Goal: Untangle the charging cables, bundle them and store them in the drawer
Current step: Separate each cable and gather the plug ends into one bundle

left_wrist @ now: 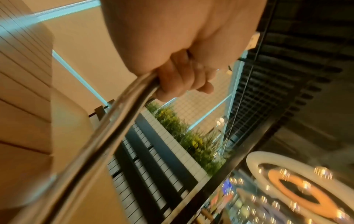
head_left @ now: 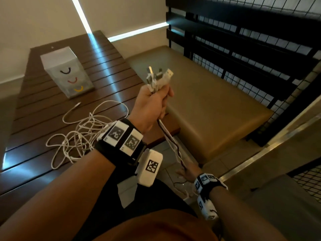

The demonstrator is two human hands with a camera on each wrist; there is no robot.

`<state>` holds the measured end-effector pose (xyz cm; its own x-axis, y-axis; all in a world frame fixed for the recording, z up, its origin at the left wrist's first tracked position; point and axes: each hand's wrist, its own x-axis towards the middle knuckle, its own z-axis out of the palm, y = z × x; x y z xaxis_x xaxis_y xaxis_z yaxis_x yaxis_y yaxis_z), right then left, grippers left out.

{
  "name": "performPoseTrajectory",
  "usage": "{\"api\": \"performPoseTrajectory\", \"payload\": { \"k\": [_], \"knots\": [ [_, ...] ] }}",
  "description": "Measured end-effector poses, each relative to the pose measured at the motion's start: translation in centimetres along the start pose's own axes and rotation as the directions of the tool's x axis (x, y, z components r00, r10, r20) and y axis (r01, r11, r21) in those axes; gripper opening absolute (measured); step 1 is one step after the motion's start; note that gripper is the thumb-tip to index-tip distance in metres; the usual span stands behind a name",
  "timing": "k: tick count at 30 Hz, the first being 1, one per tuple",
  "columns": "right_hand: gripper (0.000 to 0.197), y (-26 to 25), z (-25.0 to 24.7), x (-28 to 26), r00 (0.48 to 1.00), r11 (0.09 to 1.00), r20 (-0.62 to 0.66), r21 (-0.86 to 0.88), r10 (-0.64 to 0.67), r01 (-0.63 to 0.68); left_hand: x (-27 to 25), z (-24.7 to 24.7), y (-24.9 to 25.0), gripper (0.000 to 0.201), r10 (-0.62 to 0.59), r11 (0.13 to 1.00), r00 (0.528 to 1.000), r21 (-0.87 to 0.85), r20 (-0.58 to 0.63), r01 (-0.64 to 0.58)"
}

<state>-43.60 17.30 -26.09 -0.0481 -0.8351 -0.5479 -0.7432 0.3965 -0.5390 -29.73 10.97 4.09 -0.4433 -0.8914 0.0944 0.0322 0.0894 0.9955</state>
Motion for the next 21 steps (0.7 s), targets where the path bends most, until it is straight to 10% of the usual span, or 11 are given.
{"api": "performPoseTrajectory", "payload": {
  "k": [8, 11, 14, 16, 21],
  "knots": [
    [0.045, -0.8, -9.1, -1.7, 0.976, 0.968, 0.21, -0.253, 0.051, 0.003, -0.2, -0.2, -3.1, 0.032, -0.139, 0.977, 0.979, 0.182, 0.151, 0.11],
    [0.028, -5.5, -14.5, -4.6, 0.99, 0.983, 0.011, 0.124, -0.137, 0.135, -0.2, 0.3, -4.0, 0.034, -0.213, 0.963, 0.966, 0.198, 0.146, 0.182],
    [0.034, -10.7, -17.9, -9.0, 0.923, 0.758, -0.294, 0.534, -0.249, 0.375, -0.5, 1.1, -4.4, 0.031, -0.275, 0.942, 0.953, 0.232, 0.126, 0.241],
    [0.043, -13.7, -18.9, -11.3, 0.857, 0.661, -0.378, 0.548, -0.35, 0.512, -0.8, 1.6, -4.6, 0.03, -0.277, 0.944, 0.952, 0.22, 0.129, 0.245],
    [0.042, -17.9, -18.5, -12.9, 0.781, 0.759, -0.281, 0.21, -0.557, 0.617, -1.1, 0.7, -5.2, 0.027, -0.183, 0.949, 0.98, 0.273, 0.08, 0.155]
  ]
}}
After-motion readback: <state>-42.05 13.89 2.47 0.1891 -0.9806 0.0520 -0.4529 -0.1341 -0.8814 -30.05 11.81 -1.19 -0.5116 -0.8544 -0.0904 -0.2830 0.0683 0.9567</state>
